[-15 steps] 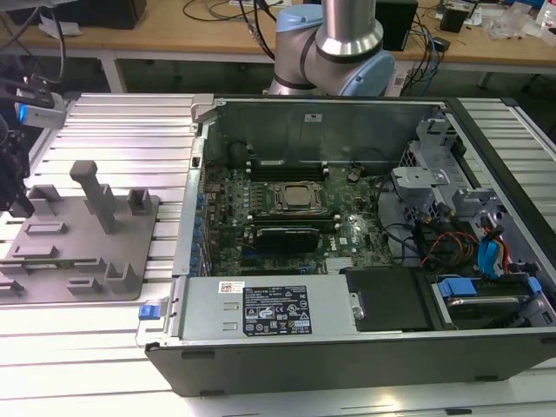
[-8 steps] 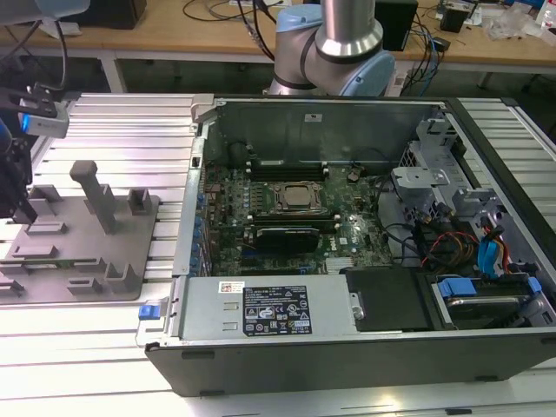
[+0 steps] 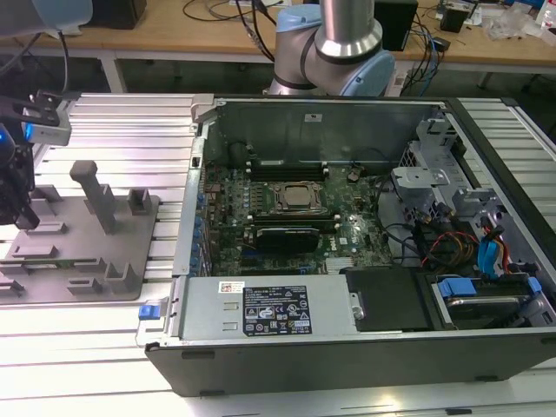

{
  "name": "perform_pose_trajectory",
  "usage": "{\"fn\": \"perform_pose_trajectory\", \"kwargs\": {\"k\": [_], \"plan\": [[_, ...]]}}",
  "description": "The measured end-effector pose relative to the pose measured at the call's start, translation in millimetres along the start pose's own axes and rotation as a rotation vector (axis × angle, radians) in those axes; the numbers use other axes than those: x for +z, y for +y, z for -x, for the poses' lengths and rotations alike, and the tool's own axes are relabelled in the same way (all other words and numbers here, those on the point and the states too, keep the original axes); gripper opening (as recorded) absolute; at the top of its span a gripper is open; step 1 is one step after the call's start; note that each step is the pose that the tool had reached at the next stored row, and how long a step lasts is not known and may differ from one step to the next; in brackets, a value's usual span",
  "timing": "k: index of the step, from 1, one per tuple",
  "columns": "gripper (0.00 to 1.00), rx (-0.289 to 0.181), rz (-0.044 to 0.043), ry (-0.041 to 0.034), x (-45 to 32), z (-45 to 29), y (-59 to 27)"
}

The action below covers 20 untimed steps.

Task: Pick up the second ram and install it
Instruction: 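Pick up the second ram and move it above second insertion slot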

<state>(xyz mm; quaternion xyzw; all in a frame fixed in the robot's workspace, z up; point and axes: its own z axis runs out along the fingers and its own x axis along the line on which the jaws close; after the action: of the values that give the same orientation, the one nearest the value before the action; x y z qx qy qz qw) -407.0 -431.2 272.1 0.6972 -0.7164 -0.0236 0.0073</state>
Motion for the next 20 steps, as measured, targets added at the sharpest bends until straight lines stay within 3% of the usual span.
{"fn": "perform_pose_trajectory", "kwargs": {"k": [8,20], "plan": [[0.08,0.000,-0.0002,-0.0002,8.6,-7.9,0.5],[0.08,-0.016,0.0003,0.0006,32.0,-18.1,-0.6]]}}
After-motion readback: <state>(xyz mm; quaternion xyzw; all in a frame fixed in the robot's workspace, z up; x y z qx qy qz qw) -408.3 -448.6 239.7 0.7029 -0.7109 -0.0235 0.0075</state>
